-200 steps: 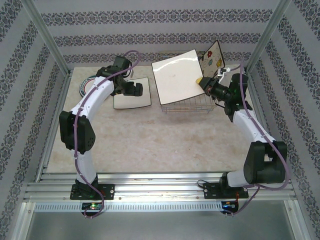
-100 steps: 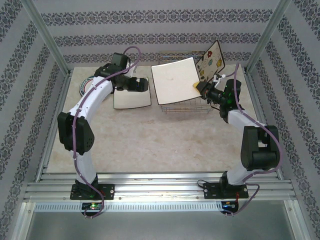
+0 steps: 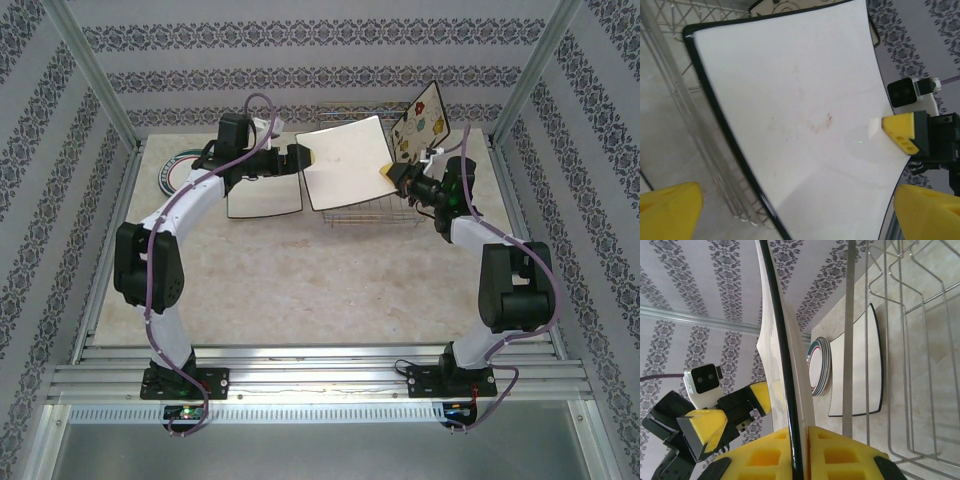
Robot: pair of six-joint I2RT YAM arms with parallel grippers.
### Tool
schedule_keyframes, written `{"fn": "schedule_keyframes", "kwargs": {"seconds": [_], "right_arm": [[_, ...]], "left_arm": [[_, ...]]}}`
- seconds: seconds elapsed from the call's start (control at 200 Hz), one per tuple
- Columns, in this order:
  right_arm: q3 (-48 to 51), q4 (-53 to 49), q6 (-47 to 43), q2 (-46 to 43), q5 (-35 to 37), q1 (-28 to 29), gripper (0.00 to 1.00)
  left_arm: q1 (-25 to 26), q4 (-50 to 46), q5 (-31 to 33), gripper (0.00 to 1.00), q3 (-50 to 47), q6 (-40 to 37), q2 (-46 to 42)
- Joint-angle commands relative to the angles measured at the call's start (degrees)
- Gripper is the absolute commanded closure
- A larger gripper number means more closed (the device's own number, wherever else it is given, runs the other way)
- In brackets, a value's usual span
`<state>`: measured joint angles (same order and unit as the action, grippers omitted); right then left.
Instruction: Unload the plates from the dish rack
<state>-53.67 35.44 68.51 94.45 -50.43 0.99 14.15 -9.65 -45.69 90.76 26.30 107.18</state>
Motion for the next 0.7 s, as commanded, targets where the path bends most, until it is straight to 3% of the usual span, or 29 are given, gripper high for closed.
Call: {"fn": "schedule_keyframes", "kwargs": {"seconds": [0.0,0.185,0.38,0.555,0.694], "right_arm": [[-4.9,10.4,1.2,-1.2,-2.2,1.1,1.0],[-6.8,10.2,0.9,0.0,-1.7,2.5,1.0],[-8.1,10.2,0.8,2.5,-1.0,3.8,1.0],[-9.0,9.2,0.0,3.6,-0.6,4.5,1.0],[-9.7,4.0,-3.3,2.9,0.1,4.5,1.0]], "left_arm": [[0.8,6.3,-3.4,0.06,0.1,4.1,2.9],[0.9,9.5,-4.7,0.2,-0.7,7.3,4.7],[0.8,11.0,-6.7,0.56,0.5,9.8,6.1],[0.8,11.3,-8.9,1.0,2.1,12.1,7.9],[0.7,11.7,-9.2,1.0,1.8,12.6,7.9]]}}
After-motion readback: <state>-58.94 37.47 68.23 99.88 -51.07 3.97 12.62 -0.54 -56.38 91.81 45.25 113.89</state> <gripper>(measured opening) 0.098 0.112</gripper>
